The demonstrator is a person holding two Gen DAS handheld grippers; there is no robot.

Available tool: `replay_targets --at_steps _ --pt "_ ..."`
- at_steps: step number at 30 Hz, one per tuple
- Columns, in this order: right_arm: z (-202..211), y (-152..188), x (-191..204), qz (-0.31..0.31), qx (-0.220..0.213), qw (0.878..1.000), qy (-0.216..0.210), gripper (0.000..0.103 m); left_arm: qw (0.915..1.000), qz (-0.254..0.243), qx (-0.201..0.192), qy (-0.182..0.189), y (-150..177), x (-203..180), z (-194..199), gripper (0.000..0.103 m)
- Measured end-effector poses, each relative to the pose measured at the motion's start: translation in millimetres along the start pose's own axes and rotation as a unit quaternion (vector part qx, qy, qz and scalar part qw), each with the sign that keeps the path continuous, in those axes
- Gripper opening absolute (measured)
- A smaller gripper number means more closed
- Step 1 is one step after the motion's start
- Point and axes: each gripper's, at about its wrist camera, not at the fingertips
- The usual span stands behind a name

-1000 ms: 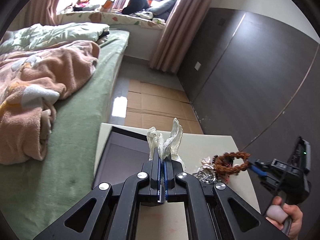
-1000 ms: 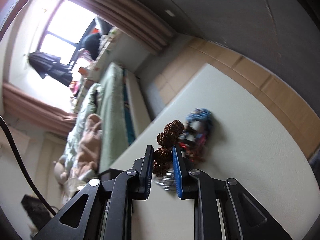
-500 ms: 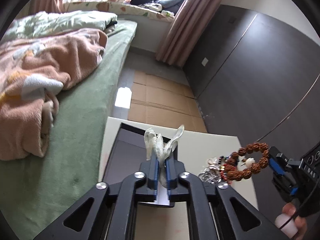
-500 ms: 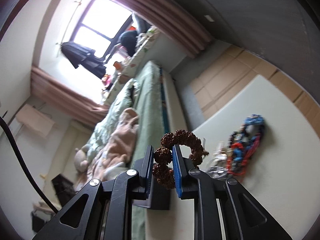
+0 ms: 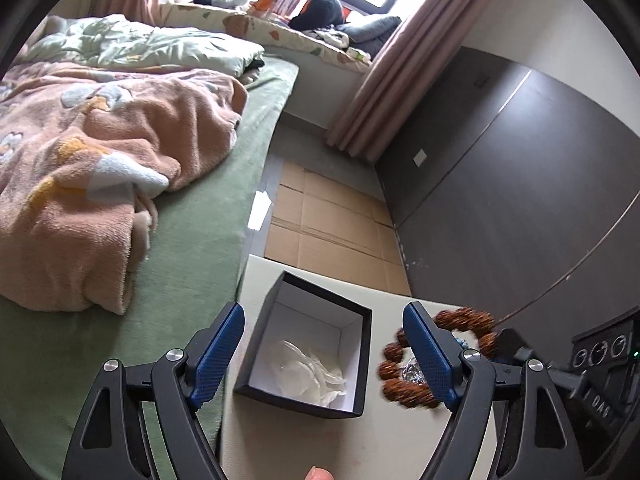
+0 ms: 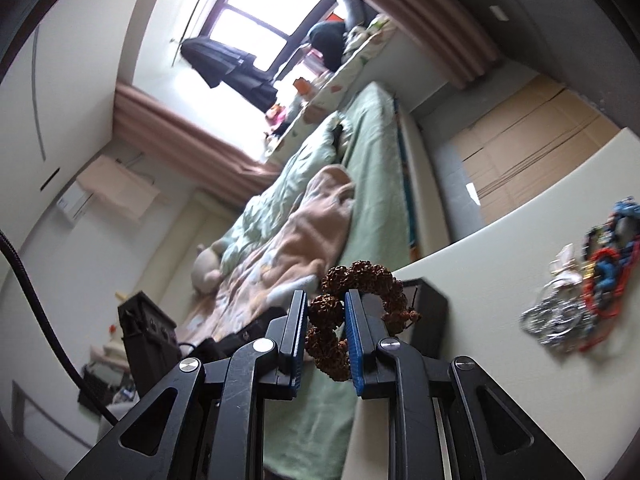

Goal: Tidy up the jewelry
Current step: 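Carry the brown bead bracelet into the black box and open the right tool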

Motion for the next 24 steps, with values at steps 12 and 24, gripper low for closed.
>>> replay_targets --at_steps 12,24 --pt "-40.7 22.1 6.0 0.045 0.042 0.997 0.055 0.02 0.9997 0.023 -0.003 0.003 -5.4 8.8 3.6 0.082" --pt "-35.8 22.3 -8.0 0.036 0.063 0.994 0.083 0.053 0.9999 0.014 -0.005 0.002 -3.4 4.7 4.8 0.082"
Point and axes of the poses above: each gripper's, at about its wrist camera, not at the fingertips, and z roughly against the way its jaws point, x to its left, y to its underside, and after that the axes turned 11 degrees about -x, right-handed
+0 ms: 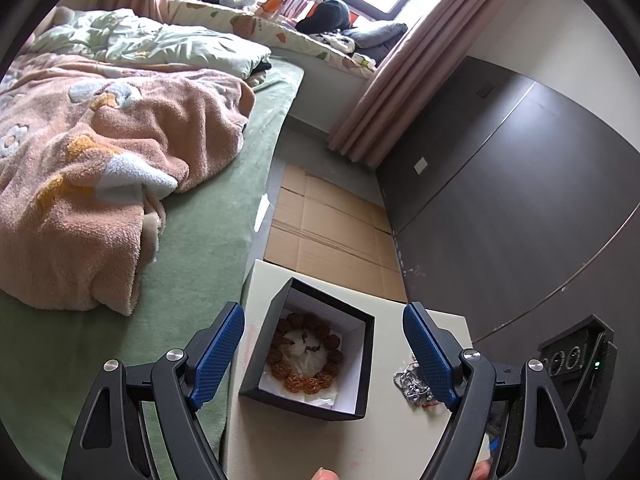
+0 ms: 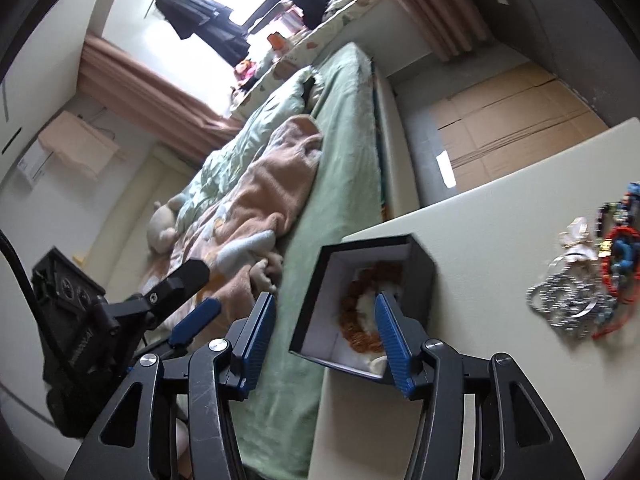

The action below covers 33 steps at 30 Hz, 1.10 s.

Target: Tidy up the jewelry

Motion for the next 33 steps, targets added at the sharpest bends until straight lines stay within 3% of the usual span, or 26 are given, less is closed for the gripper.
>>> replay_targets --at_steps 9,10,13,18,21,30,33 --pt "67.9 -21.7 -33.0 -0.007 -0.052 0.996 0.07 0.053 0.9991 -0.039 0.004 0.017 14.4 -28.8 -5.2 0.082" --pt "76.8 -23.9 -38.6 -0.01 -0.056 0.995 0.082 0.055 0.9988 -0.044 0.004 0.019 16.8 -32.7 -5.9 0.082" --pt "93.2 -27.5 -50.6 -0.017 -0.064 0.992 0.109 0.077 0.9976 -0.064 0.005 0.024 24.9 -45.0 -8.3 0.082" --pt "106.9 -31.4 -69.8 -0.042 -0.057 0.99 0.121 0.08 0.9959 -0.083 0.01 0.036 36.5 -62.6 -14.8 0.082" --pt "112.2 -30.8 -80.4 -0.053 -0.052 0.989 0.127 0.093 0.994 -0.098 0.018 0.044 44.9 -75.4 -21.6 0.082" --pt "129.3 -30.4 -109.7 -0.092 -0.055 0.982 0.157 0.093 0.9895 -0.119 0.041 0.071 65.9 -104.4 -41.8 0.081" --pt "130.2 -29.6 -122.8 -0.112 -0.053 0.977 0.175 0.093 0.9873 -0.129 0.051 0.077 73.9 -113.3 -48.9 0.074"
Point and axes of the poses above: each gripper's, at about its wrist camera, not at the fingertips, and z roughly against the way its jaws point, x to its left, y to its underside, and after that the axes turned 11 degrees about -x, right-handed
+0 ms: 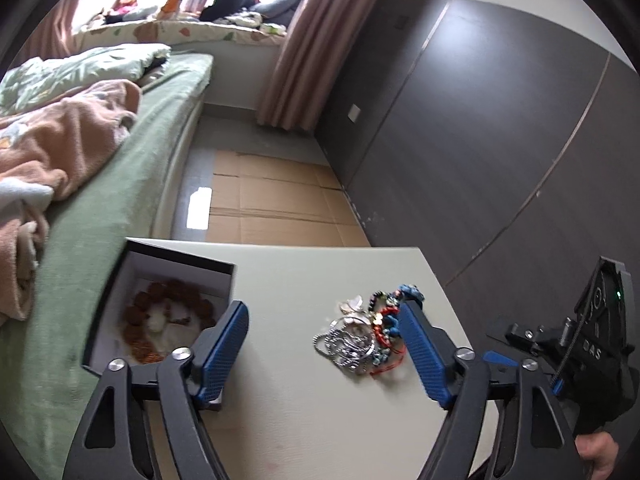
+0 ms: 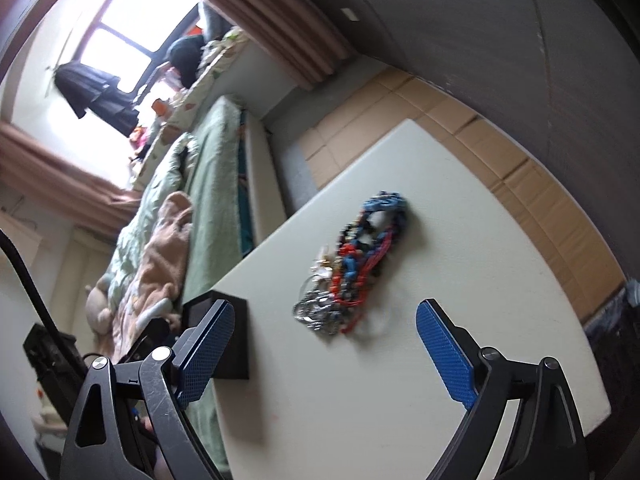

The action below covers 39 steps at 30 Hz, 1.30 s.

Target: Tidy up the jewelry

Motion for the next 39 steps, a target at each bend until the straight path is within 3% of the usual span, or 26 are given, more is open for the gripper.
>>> replay_targets --at_steps 4,8,12,16,19,21,23,24,25,28,39 --pt "-9.6 -2.2 -9.0 -0.01 0.006 1.0 0.009 0.09 0.9998 -0.015 0.011 0.004 5.4 -8.3 -11.4 0.07" --pt "-32.5 -0.8 -13.4 -0.014 0.036 0.999 0.011 0.071 0.9995 -0.021 0.022 0.003 7.4 -9.3 -22.9 0.057" --pt "-56.2 4.7 -13.8 -0.011 0.062 0.998 0.026 0.069 0.9992 -0.019 0.035 0.005 8.5 -7.6 -35.6 0.051" --pt "-74.4 7.5 -12.9 -0.011 0.079 0.996 0.032 0.056 0.9987 -0.012 0.048 0.009 7.2 -3.4 -46.8 0.048" --pt "-84.8 7.5 -14.0 -0.014 0.086 0.996 0.036 0.055 0.9982 -0.013 0.059 0.007 7.0 -1.8 -56.4 0.045" --pt "-89.1 6.7 -17.6 -0.02 0.09 0.995 0.038 0.047 0.9974 -0.018 0.069 0.007 8.8 -2.7 -63.9 0.041" --pt "-89.8 4.2 -19.1 -0.024 0.09 0.995 0.039 0.021 0.9967 -0.024 0.077 0.007 10.1 -3.7 -70.4 0.039" --pt "-90.8 3.7 -21.3 -0.032 0.096 0.994 0.031 0.012 0.9964 -0.027 0.08 0.005 10.3 -4.3 -73.2 0.039" --pt "-91.6 4.3 -23.9 -0.043 0.105 0.993 0.024 0.01 0.9961 -0.03 0.083 0.003 10.9 -5.1 -76.2 0.039" --pt "-86.8 1.6 -21.9 -0.04 0.097 0.994 0.024 0.009 0.9951 -0.032 0.094 0.001 13.1 -4.7 -85.1 0.036" --pt "-61.5 -16.4 -4.1 -0.053 0.066 0.995 -0.045 0.009 0.9892 -0.076 0.125 -0.007 26.3 -18.3 -117.5 0.028"
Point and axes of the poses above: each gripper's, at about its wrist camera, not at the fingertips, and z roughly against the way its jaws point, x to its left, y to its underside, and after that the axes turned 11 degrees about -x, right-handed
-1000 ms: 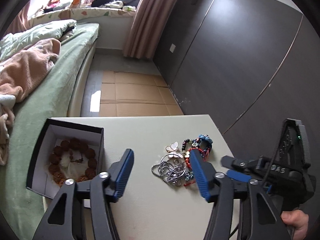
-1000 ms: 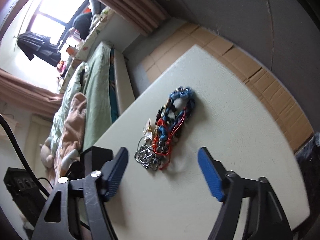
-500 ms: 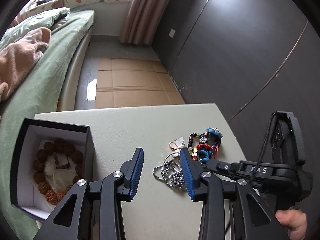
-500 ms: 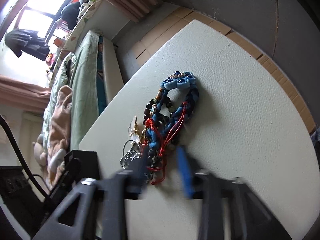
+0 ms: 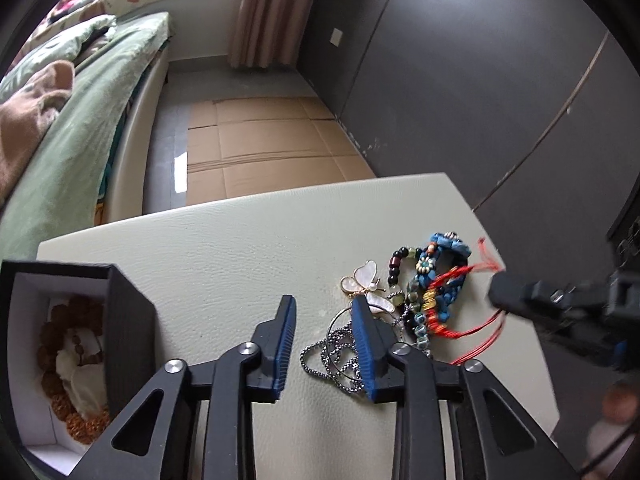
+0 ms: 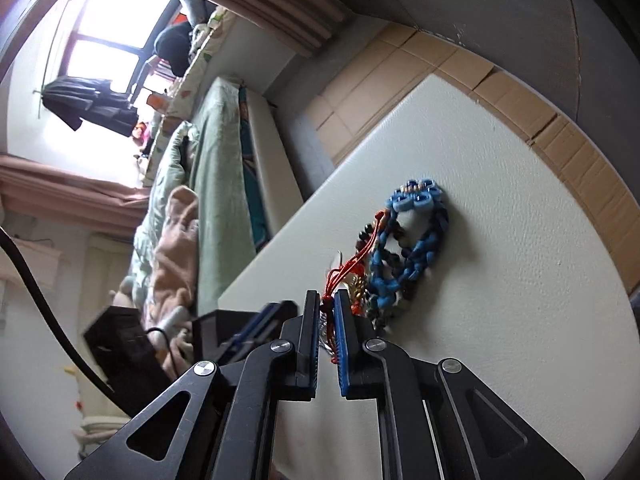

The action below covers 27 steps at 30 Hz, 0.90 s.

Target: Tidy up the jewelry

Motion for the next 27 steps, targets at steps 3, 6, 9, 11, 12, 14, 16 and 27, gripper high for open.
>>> replay_targets --at_steps 3,6,9,11,12,14,16,27 --pt "1.5 -6.3 5.0 0.005 -0.011 1.0 0.004 0.009 0.9998 -0.019 0.006 -0.005 2.6 -5.8 -6.8 0.028" --pt "1.5 -12.7 1.7 -0.003 -0.013 1.0 0.003 0.009 0.9989 -0.042 0.016 -0.012 5.2 -13.2 -14.8 0.028" --pt "0.4 -17.0 -3.4 -0.012 -0.014 1.0 0.008 0.009 0.9976 -0.061 0.025 -0.021 10.7 -18.0 -20.5 0.025" --pt "-1.1 -18.6 -5.6 -0.018 -0.012 1.0 0.008 0.009 0.9959 -0.082 0.021 -0.032 12.6 -22.4 -21.2 0.024" --pt "-2.0 -18.8 -6.4 -0.02 -0.011 1.0 0.009 0.009 0.9951 -0.091 0.02 -0.035 13.5 -24.0 -21.9 0.024" --pt "-1.3 -17.8 -8.2 -0.021 -0.01 1.0 0.012 0.009 0.996 -0.086 0.02 -0.016 14.2 -22.8 -23.0 0.007" --pt "-1.5 -17.1 -9.6 -0.023 -0.01 1.0 0.015 0.009 0.9971 -0.072 0.023 -0.002 13.8 -20.2 -24.0 0.003" --pt "2.2 -12.8 -12.8 -0.025 -0.011 1.0 0.015 0.009 0.9996 -0.019 -0.009 0.021 3.9 -7.4 6.8 0.002"
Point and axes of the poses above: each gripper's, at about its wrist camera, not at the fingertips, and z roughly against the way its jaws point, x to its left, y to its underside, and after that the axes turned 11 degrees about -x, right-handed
